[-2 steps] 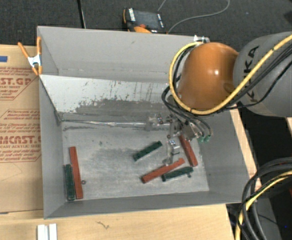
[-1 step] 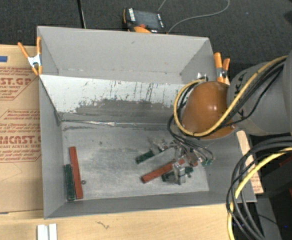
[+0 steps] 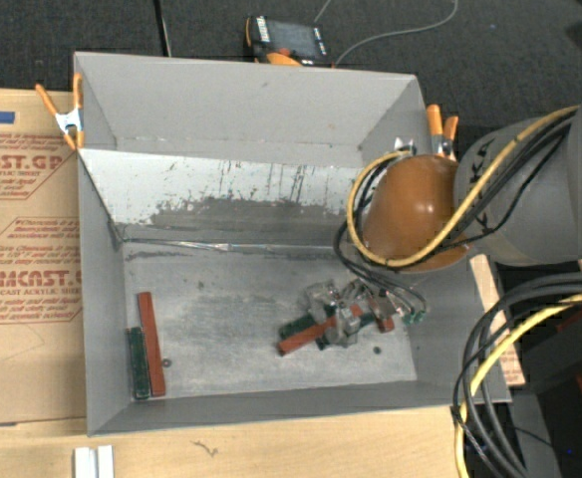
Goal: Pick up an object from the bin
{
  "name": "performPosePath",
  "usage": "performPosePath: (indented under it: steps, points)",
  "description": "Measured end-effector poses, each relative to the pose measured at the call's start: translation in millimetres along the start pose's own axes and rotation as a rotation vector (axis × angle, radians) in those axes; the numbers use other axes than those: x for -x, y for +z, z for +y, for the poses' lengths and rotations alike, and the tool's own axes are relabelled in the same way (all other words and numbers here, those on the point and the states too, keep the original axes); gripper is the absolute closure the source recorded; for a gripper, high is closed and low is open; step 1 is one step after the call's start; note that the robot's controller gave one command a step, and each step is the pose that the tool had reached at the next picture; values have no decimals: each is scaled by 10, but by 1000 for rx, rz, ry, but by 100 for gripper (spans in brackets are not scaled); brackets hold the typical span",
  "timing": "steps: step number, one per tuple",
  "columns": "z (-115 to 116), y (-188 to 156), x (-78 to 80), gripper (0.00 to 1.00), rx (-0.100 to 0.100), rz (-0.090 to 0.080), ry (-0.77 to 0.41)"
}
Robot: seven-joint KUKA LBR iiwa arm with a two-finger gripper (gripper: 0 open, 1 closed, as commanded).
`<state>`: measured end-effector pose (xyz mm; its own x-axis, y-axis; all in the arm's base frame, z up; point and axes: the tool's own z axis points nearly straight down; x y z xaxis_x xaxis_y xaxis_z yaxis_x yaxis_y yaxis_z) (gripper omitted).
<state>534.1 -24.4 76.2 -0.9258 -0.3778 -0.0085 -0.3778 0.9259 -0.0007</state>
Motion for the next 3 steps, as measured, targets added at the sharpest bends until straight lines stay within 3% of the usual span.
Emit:
performPosePath:
  steps: [1,2,3]
  points:
    - [11,-316,-21,100,-1,4,-21]
    - [44,-49,-613,100,5,16,-11]
    - [30,-80,-551,0,-2,-2,-12]
